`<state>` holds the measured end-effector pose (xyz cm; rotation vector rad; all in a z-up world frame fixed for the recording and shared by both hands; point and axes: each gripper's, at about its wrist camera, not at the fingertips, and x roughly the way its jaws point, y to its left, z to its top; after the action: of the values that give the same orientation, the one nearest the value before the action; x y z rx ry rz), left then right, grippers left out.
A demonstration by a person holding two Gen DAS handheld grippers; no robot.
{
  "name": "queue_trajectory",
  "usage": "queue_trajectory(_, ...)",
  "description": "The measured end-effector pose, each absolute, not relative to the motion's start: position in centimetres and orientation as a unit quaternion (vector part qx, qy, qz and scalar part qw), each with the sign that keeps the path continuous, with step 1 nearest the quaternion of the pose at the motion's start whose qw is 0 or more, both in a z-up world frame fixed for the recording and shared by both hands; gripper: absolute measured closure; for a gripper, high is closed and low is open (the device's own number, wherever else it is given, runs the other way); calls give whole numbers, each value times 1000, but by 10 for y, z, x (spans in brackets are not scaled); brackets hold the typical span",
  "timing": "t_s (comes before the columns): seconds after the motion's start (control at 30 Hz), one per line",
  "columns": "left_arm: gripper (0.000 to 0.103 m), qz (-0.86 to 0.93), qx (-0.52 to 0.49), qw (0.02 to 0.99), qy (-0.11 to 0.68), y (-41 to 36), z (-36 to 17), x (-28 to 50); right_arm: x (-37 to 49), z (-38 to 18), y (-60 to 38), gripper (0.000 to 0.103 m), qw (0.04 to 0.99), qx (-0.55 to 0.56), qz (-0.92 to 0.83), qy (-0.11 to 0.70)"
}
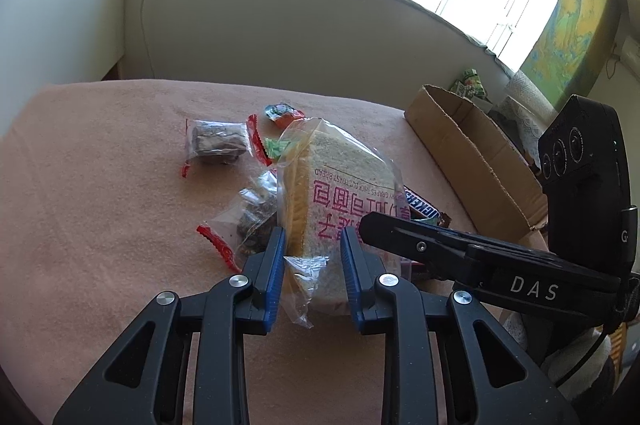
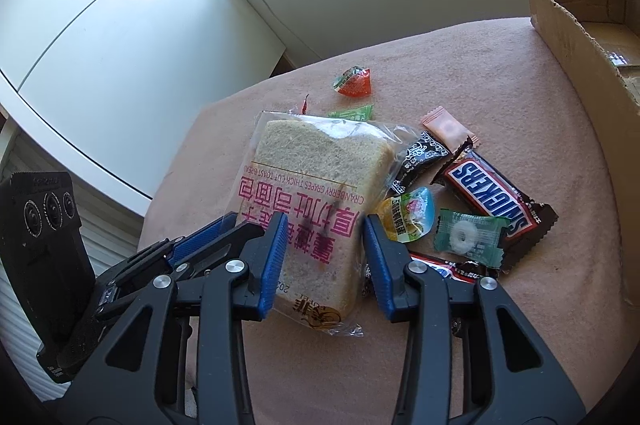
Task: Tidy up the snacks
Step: 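Lower the right tool onto the packaged bread loaf and close on it, then carry the bread loaf with the right tool into the cardboard box and release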
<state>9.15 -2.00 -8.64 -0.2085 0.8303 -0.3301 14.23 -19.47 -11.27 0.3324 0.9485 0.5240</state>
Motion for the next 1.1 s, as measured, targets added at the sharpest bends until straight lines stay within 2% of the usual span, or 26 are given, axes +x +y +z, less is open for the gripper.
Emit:
queue_trajectory(0.5, 78, -192, -89, 909, 358, -49, -52, 85, 113, -69, -234, 61, 869, 158, 240, 401)
queue_trajectory(1.1, 79, -265, -83, 906, 319, -140, -24, 112, 88, -29, -322, 61, 902, 169, 174, 356)
